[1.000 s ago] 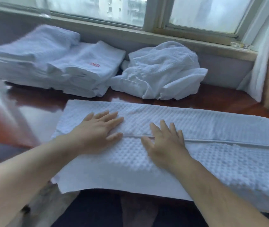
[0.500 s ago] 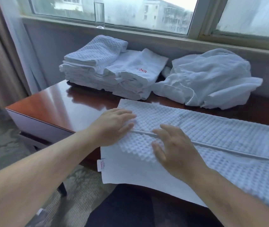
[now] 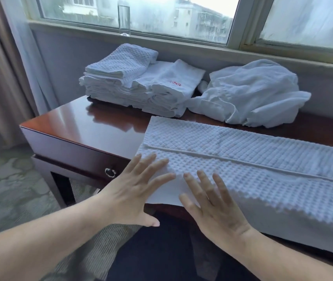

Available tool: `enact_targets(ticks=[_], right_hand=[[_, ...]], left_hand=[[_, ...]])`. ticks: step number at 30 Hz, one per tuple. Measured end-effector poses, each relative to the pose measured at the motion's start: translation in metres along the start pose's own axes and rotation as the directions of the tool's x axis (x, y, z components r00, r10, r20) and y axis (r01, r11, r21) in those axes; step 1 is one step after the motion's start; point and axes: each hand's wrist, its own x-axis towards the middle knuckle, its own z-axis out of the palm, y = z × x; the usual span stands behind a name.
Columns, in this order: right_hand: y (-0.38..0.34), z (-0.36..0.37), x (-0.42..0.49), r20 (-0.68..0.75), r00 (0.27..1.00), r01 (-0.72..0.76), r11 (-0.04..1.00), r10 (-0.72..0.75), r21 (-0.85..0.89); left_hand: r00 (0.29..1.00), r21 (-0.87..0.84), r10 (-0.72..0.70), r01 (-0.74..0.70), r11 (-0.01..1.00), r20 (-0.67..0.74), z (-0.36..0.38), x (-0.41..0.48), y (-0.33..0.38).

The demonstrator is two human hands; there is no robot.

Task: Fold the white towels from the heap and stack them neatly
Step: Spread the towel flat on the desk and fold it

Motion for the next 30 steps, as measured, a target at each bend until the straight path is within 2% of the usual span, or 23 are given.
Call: enact_targets(ticks=[2,7,12,18,21,23,25,27,30], right_hand=[[0.001,0.001,-0.002,-0.017,1.000,-0.016,1.000,0.016,0.001],[0.013,0.001,-0.005,0.084,0.994,-0.075,0.997,0.076,-0.021],[0.014,0.001,-0.006,-0.002,0.999,-0.040,0.999,0.040,-0.026],[0.023,-0.008,-0.017,-0.079,0.997,0.008,1.000,-0.007,0.010],[0.031,-0.015,-0.024,-0.093,0.995,0.025,1.000,-0.025,0.003],[0.040,-0.022,-0.024,-0.166,0.986,0.021,0.995,-0.005,0.093],[0.052,-0.032,-0.014,-0.195,0.977,-0.051,0.980,0.089,0.193],[0.069,-0.044,0.008,-0.081,0.968,-0.206,0.936,0.238,0.285],[0.109,-0.050,0.045,0.274,0.886,-0.457,0.804,0.373,0.381]], left_hand=[[0.999,0.034,-0.030,0.030,0.999,-0.015,0.009,-0.001,0.012],[0.993,0.176,-0.086,0.098,0.979,-0.076,0.020,0.003,0.024],[0.987,0.196,-0.093,0.117,0.974,-0.128,0.027,0.005,0.023],[0.983,-0.008,-0.039,0.038,0.999,-0.182,0.009,0.000,0.015],[0.976,-0.231,-0.037,-0.014,0.973,-0.213,-0.011,-0.004,0.001],[0.967,-0.440,-0.182,0.087,0.894,-0.177,-0.026,-0.002,-0.009],[0.925,-0.570,-0.364,0.241,0.785,-0.110,-0.038,0.008,-0.018],[0.867,-0.647,-0.484,0.305,0.699,-0.115,-0.044,0.028,-0.033],[0.818,-0.708,-0.562,0.324,0.628,-0.124,-0.048,0.068,-0.060]])
